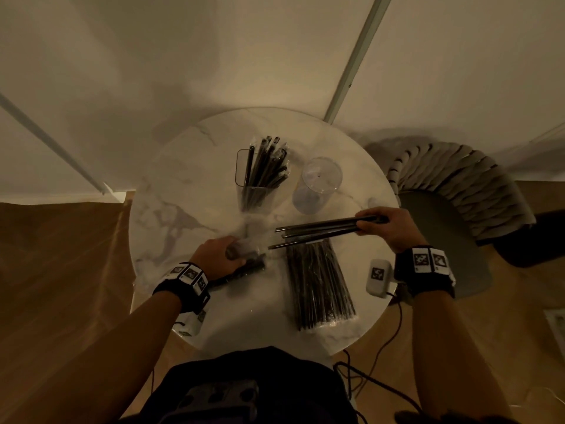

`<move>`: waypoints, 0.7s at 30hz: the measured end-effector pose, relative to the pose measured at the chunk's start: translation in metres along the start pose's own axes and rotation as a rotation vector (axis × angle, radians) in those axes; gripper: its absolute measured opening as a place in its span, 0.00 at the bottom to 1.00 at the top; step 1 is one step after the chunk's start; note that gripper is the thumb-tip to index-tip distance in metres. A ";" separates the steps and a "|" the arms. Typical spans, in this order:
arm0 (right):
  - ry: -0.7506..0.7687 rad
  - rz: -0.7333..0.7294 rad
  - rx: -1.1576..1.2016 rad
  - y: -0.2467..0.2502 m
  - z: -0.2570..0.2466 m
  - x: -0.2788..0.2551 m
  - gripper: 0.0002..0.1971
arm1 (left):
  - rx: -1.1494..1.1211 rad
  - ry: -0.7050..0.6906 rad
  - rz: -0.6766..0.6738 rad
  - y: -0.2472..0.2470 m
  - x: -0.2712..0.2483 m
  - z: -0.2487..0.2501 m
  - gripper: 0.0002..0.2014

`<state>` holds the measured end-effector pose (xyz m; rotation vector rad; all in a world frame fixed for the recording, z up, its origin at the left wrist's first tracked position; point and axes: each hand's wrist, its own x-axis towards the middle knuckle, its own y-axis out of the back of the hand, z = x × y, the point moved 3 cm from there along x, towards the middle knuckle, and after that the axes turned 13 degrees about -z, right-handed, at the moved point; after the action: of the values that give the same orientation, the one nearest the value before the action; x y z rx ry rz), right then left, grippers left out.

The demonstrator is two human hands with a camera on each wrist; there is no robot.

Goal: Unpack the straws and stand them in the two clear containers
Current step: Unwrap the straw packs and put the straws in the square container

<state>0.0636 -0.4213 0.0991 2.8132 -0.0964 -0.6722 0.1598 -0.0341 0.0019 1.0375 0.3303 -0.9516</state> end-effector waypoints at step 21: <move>0.179 -0.014 -0.028 -0.045 -0.048 -0.007 0.11 | -1.617 -0.182 -0.116 0.030 -0.029 0.080 0.34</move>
<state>0.0798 -0.3663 0.1319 2.8338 -0.0342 -0.4188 0.1521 -0.0814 0.0781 -0.5468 0.8047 -0.5630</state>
